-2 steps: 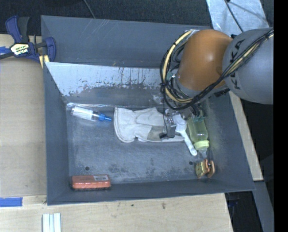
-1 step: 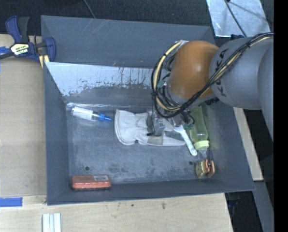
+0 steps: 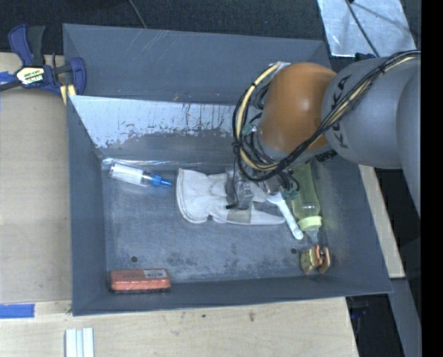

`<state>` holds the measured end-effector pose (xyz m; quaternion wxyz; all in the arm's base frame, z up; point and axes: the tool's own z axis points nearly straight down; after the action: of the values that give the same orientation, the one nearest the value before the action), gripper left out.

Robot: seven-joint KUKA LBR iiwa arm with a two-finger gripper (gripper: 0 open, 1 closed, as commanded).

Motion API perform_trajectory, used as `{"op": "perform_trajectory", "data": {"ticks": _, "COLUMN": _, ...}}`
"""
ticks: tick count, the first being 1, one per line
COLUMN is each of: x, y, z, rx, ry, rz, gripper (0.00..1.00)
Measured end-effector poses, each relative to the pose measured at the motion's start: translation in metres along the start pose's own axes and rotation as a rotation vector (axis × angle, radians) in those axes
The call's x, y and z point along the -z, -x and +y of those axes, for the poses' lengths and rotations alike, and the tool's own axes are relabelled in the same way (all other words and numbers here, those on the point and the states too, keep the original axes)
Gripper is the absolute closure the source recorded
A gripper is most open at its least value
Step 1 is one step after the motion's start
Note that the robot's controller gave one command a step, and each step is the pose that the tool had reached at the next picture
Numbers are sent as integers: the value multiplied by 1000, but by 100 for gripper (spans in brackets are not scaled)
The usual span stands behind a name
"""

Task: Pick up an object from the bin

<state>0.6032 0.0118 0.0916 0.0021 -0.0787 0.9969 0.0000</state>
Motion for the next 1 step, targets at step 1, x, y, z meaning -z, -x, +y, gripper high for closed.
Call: {"op": "perform_trajectory", "data": {"ticks": 1, "x": 15, "y": 1, "z": 9, "rx": -71, "ry": 0, "rz": 4, "gripper": 100}}
